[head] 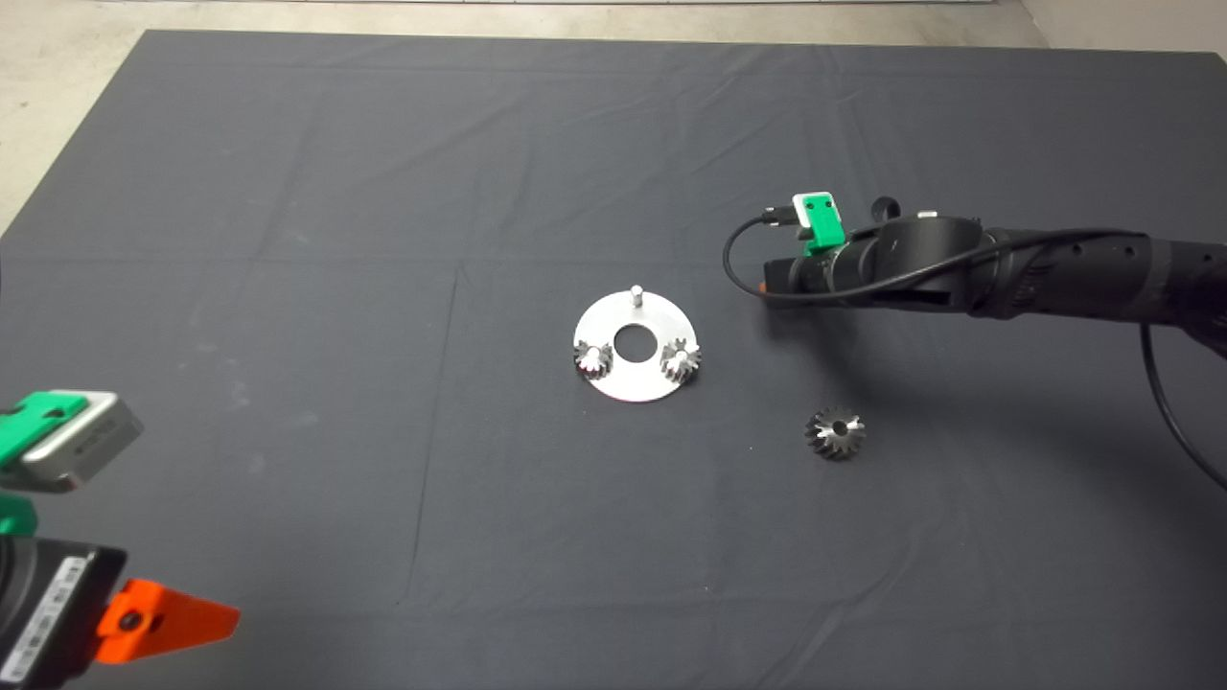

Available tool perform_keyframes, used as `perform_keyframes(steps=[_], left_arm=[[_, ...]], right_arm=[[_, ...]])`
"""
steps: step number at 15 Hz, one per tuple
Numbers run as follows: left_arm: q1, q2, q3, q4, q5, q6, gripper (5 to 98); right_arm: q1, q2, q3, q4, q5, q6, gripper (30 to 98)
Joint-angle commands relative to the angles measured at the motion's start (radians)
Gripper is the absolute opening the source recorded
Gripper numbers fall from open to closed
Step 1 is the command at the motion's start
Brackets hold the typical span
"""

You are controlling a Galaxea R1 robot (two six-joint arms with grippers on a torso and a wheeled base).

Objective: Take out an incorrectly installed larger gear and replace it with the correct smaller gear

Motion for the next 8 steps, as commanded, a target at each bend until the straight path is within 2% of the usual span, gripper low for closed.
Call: perform_keyframes(steps=[1, 5, 8], left_arm=[[0.0, 0.002, 0.011, -0.011, 0.003, 0.003, 98.3], [0.0, 0.002, 0.011, -0.011, 0.003, 0.003, 98.3], [0.002, 0.002, 0.011, -0.011, 0.003, 0.003, 98.3]], right_arm=[[0.015, 0.0, 0.015, -0.024, 0.005, 0.004, 43.5], [0.016, -0.006, 0.019, -0.024, 0.005, 0.004, 41.4], [0.025, -0.005, 0.083, -0.022, -0.004, 0.007, 41.4]])
